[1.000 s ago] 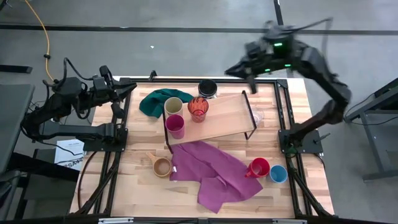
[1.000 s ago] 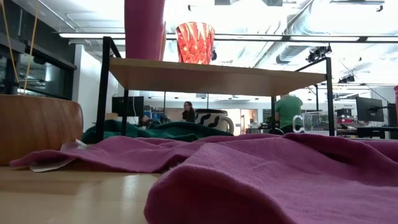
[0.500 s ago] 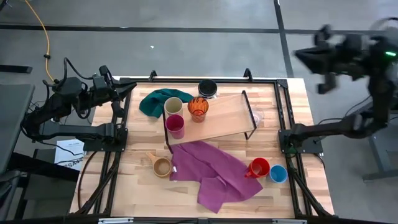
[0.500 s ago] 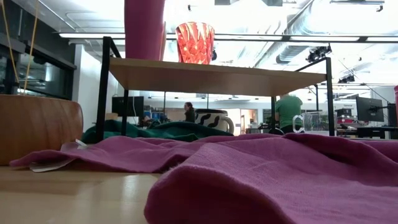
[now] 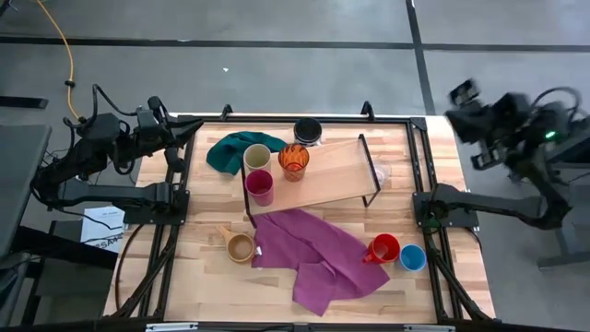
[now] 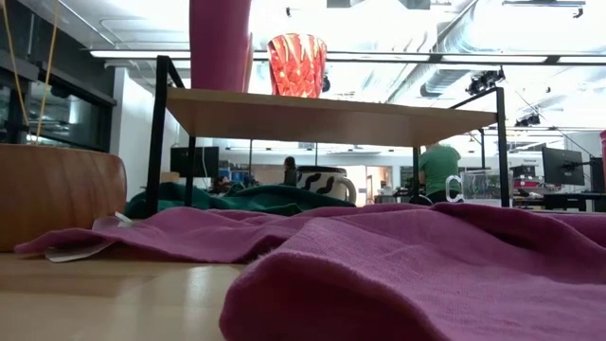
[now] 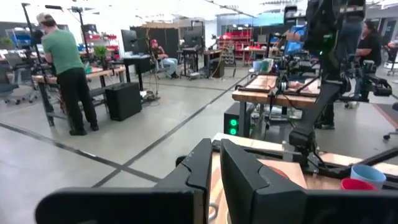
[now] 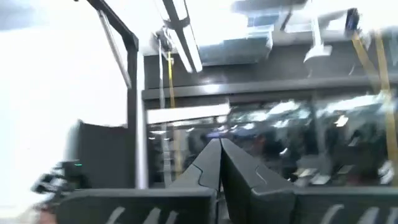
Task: Stack small to large cups/mugs on shelf
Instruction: Put the red cup on the shelf
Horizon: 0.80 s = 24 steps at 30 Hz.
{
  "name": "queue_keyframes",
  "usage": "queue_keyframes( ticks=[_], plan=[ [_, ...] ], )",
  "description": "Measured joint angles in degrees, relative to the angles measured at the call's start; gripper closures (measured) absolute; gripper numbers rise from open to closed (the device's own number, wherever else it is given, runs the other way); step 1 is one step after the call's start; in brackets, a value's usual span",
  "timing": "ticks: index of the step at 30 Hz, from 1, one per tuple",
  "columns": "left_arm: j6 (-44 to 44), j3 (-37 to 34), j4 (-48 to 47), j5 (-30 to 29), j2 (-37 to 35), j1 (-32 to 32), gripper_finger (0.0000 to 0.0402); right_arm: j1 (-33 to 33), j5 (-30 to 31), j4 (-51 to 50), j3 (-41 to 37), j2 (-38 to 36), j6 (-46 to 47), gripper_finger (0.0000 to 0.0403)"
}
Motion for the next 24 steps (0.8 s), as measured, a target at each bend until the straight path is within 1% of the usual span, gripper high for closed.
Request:
queue_keyframes(
  ticks=[1, 4, 8, 11, 14, 18, 20, 22, 24],
  plan=[
    [-0.34, 0.0, -0.6, 0.21, 0.09, 0.0, 0.0378, 0.0, -0.08, 1.13, -3.26, -1.03, 2.34, 0.0403],
    [-1.22, 0.0, -2.69, 0.41, 0.76, 0.0, 0.0378, 0.0, 0.53, -0.06, -11.3, -2.68, 7.26, 0.0403],
    [-2.43, 0.0, -5.5, 0.39, 1.09, 0.0, 0.0378, 0.92, 1.43, -1.58, -17.28, -2.77, 10.98, 0.0403],
    [-2.34, 0.0, -5.95, 0.0, 1.06, 0.0, 0.0378, 2.21, 2.73, -5.1, -20.25, -1.21, 11.88, 0.0403],
    [-1.37, 0.0, -6.55, -0.03, 1.07, -0.01, 0.0378, 4.44, 5.75, -5.19, -22.5, 1.75, 12.78, 0.0403],
    [-1.03, 0.0, -8.72, -0.52, 1.07, 0.0, 0.0378, 8.39, 8.59, -3.57, -22.59, 8.33, 12.72, 0.0403],
    [-1.03, 0.0, -9.75, -0.74, 1.07, 0.0, 0.0378, 10.19, 11.11, -2.08, -22.59, 12.11, 11.98, 0.0403],
    [-1.25, 0.0, -10.77, -0.79, 1.06, 0.0, 0.0378, 11.27, 13.9, -1.91, -22.78, 14.8, 11.63, 0.0403],
    [-1.59, 0.0, -11.57, -0.17, 0.73, -0.01, 0.0378, 11.89, 14.74, 0.53, -22.59, 16.88, 12.64, 0.0403]
  ],
)
